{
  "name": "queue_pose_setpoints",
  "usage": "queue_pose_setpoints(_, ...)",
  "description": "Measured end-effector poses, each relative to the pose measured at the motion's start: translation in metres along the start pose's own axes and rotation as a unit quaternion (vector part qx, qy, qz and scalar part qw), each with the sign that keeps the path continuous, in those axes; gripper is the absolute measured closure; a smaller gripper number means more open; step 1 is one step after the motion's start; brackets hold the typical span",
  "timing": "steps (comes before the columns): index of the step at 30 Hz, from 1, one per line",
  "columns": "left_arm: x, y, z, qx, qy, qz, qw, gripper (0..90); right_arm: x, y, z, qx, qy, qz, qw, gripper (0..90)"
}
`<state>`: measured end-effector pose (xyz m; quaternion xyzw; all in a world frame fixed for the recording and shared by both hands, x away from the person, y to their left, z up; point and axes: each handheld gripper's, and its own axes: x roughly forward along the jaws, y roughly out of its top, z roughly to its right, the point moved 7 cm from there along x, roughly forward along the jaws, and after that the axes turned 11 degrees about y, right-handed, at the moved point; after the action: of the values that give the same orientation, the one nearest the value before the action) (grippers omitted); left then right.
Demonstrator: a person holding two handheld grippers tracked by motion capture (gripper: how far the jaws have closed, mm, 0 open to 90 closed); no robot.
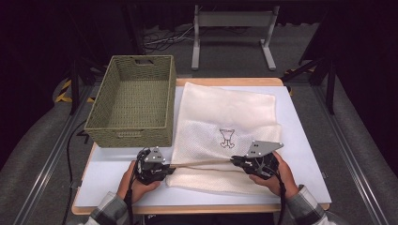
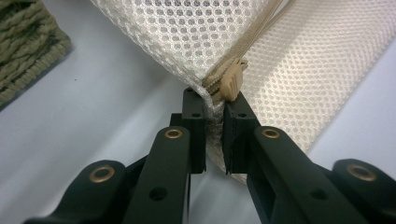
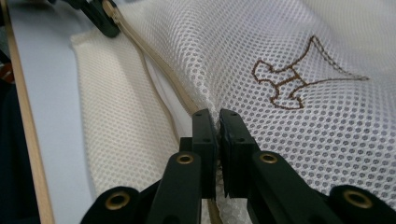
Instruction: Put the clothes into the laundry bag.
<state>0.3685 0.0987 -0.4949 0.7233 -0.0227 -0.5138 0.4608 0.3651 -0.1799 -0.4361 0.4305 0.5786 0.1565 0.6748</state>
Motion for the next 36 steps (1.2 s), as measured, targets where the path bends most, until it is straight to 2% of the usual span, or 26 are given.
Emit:
queue_pose_setpoints(9,-0.005,-0.003,0.005,0.027,0.004,0.007,0.9996,81.6,0.017,-0.013,0.004,0.005,-0.005,-0.046,0.9989,85.3)
queue_pose_setpoints(19,-0.004,-0.005,0.009,0.036,0.011,0.003,0.9993,80.8,0.029,-0.027,0.009,0.016,-0.007,-0.077,0.9969,84.8)
queue_pose_setpoints(27,-0.005,-0.005,0.01,0.041,0.013,0.007,0.999,81.4,0.032,-0.029,0.01,0.019,-0.009,-0.082,0.9964,83.9)
queue_pose_setpoints(36,-0.007,-0.003,0.01,0.035,0.012,0.02,0.9991,81.6,0.034,-0.028,0.011,0.019,-0.008,-0.079,0.9966,80.8)
